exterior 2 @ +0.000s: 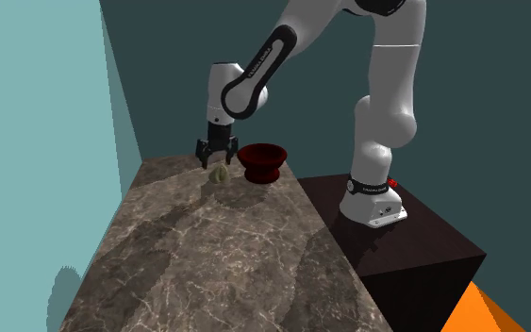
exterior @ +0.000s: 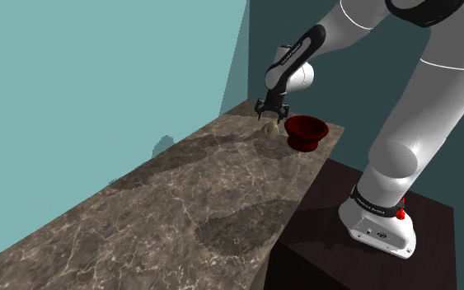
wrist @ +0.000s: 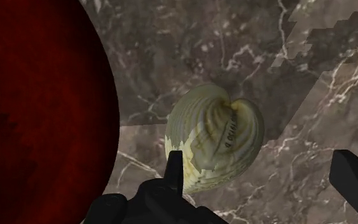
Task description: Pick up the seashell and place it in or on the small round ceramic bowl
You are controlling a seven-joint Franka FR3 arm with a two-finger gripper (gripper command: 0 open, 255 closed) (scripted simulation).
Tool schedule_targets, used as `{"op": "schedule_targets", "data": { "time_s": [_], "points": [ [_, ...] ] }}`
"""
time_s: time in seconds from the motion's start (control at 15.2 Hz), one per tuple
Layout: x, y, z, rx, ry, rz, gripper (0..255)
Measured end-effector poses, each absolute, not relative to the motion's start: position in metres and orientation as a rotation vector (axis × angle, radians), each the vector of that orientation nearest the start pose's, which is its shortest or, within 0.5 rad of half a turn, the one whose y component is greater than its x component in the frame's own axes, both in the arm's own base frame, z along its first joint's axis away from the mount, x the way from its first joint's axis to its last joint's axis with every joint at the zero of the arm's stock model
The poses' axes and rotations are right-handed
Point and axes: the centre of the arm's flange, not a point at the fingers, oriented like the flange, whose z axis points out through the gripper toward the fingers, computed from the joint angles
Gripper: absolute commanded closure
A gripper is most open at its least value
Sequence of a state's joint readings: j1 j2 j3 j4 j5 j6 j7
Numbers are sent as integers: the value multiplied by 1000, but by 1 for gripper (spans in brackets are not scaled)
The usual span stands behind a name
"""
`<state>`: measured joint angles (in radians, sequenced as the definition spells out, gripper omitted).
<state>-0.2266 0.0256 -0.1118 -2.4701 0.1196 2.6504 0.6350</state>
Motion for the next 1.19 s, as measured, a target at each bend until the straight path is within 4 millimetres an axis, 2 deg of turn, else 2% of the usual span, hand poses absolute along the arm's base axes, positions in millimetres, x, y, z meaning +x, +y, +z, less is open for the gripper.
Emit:
{"op": "schedule_targets", "data": {
  "time_s": [0.2, 0.66, 0.73, 0.99, 1.19],
  "points": [
    [465, -169, 285, -2617, 1561, -233, 0],
    [471, -168, 282, -2615, 1553, -259, 0],
    [471, -168, 282, -2615, 1553, -260, 255],
    [474, -168, 289, -2601, 1553, -334, 255],
    [473, -162, 293, -2605, 1551, -298, 255]
  ]
}}
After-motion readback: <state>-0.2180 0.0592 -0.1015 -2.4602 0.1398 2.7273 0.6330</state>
